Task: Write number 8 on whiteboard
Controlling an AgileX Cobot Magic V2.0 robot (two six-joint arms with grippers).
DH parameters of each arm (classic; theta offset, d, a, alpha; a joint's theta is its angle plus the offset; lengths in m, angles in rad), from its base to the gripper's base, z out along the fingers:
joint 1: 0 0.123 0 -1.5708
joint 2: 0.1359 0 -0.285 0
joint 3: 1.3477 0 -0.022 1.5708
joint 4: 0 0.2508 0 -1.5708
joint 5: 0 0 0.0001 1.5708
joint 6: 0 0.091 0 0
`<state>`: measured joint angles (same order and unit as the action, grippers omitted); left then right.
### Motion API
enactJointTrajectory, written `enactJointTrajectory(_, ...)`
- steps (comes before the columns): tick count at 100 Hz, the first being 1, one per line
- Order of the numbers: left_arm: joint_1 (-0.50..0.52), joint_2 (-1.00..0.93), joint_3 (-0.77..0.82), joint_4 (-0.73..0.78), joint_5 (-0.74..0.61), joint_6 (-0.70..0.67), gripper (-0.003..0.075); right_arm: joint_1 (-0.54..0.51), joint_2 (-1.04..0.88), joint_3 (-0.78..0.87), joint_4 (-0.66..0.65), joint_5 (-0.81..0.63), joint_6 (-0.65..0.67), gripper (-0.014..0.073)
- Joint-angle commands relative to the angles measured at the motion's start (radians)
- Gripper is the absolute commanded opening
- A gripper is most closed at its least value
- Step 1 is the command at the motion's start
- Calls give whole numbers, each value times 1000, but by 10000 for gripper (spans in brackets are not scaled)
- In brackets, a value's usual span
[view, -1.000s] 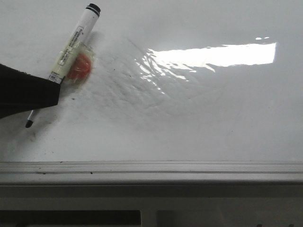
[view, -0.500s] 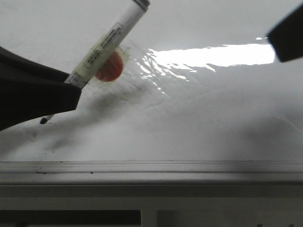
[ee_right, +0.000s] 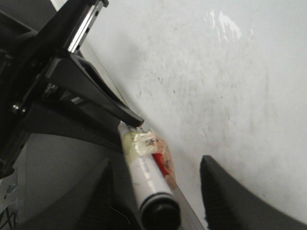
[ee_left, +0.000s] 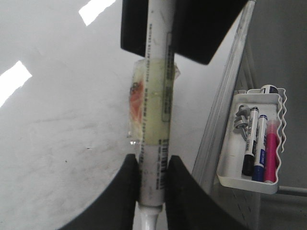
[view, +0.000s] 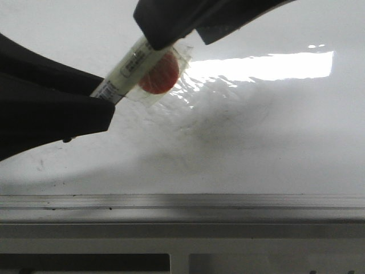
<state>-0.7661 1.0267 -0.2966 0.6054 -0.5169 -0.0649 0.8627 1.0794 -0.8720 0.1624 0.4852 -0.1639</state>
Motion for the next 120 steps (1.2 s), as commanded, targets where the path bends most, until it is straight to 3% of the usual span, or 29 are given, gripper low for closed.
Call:
enactJointTrajectory(1, -8, -11, -33, -20, -80, -1, -20, 2, -8, -37, 9, -81, -8, 223)
enactJointTrajectory(15, -8, -11, -33, -20, -80, -6, -15, 2, -8, -37, 9, -81, -3, -74)
enactJointTrajectory(23, -8, -11, -33, -29, -80, -19, 41, 2, -8, -37, 9, -78, -3, -69)
enactJointTrajectory(35, -8, -11, -33, -44, -80, -67, 214, 2, -8, -37, 9, -75, -3, -69)
enactJointTrajectory(42, -8, -11, -33, -44, -78, -67, 265, 2, -10, -37, 11, -75, -3, -69)
enactJointTrajectory(59, -8, -74, -33, -70, -1, -86, 267, -12, -39, -41, 18, -58, 36, -69)
enactJointTrajectory(94, -8, -390, -33, -239, 292, -116, 267, -187, -49, -222, 16, 68, 58, -62)
enactJointTrajectory(120, -8, -407, -33, -250, 315, -116, 267, -278, 22, -317, -44, 153, 90, -62)
